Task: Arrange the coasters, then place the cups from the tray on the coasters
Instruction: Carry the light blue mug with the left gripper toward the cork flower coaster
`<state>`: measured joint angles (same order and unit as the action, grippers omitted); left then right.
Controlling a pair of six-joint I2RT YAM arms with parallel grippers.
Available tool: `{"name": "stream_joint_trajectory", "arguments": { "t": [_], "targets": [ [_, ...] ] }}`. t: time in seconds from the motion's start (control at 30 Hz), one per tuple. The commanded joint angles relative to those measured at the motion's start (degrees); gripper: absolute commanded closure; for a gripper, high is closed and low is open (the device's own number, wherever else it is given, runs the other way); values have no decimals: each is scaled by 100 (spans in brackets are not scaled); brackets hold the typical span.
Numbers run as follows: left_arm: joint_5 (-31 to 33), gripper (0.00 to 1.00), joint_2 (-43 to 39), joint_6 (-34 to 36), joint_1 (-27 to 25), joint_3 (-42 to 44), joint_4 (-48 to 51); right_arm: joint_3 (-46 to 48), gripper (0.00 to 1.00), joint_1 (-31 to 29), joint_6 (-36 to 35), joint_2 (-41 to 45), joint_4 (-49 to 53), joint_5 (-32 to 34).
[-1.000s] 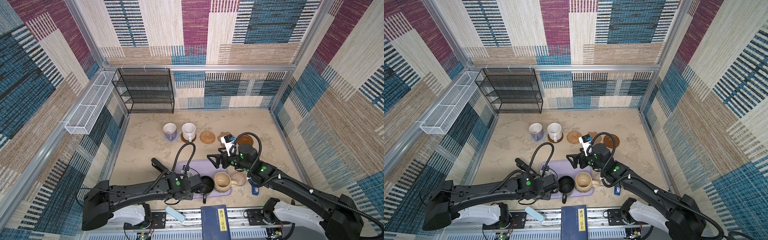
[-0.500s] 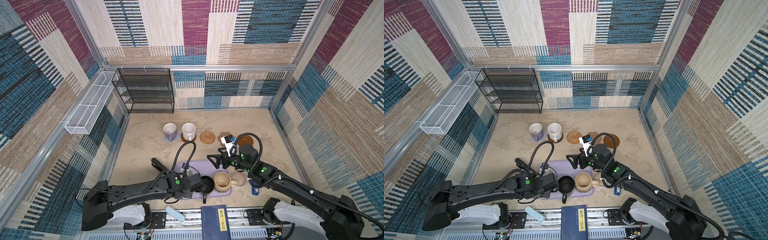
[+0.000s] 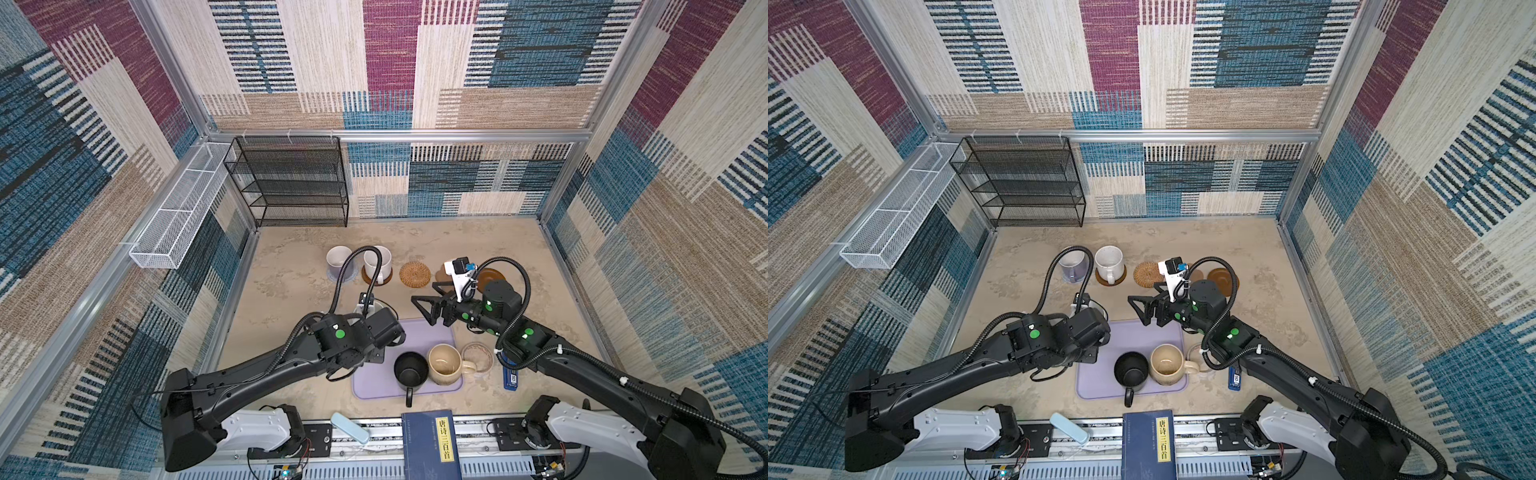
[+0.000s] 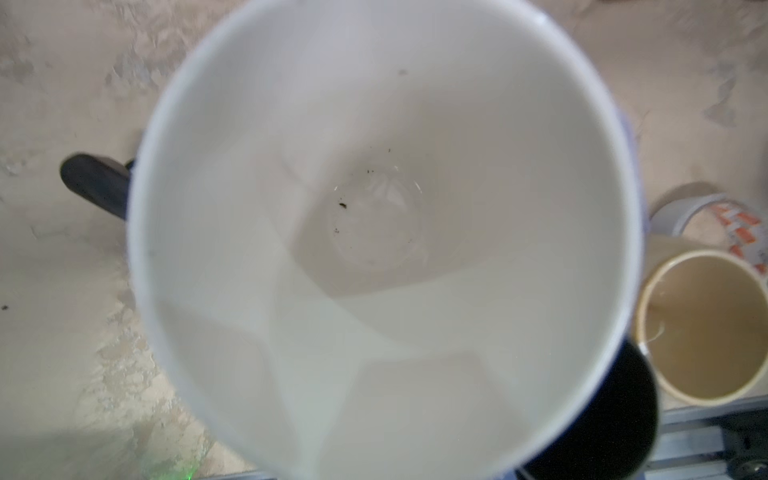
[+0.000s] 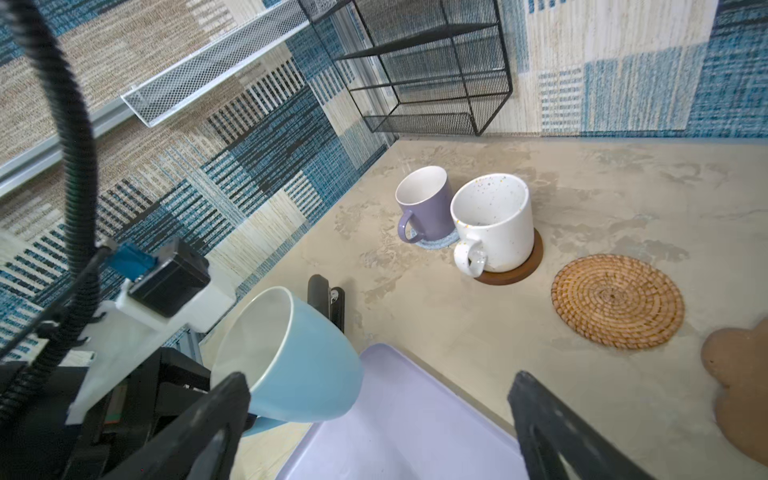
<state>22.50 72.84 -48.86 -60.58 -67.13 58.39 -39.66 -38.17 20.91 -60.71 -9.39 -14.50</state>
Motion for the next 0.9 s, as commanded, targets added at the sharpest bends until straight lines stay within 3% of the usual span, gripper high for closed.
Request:
{"name": "stream_joint_trajectory", "arguments": {
  "t": [0.0, 0.4, 0.87],
  "targets": [
    [351, 100, 312, 628, 151, -551, -9, -152, 0, 192, 28, -67, -364, -311],
    [-72, 100, 1729, 1168, 596, -2353, -159, -149, 0, 1405, 168, 83, -514, -817],
    [-545, 100, 3887, 1373, 1248, -4585, -241, 246, 1, 2328, 228, 38, -674, -1073]
  ]
}}
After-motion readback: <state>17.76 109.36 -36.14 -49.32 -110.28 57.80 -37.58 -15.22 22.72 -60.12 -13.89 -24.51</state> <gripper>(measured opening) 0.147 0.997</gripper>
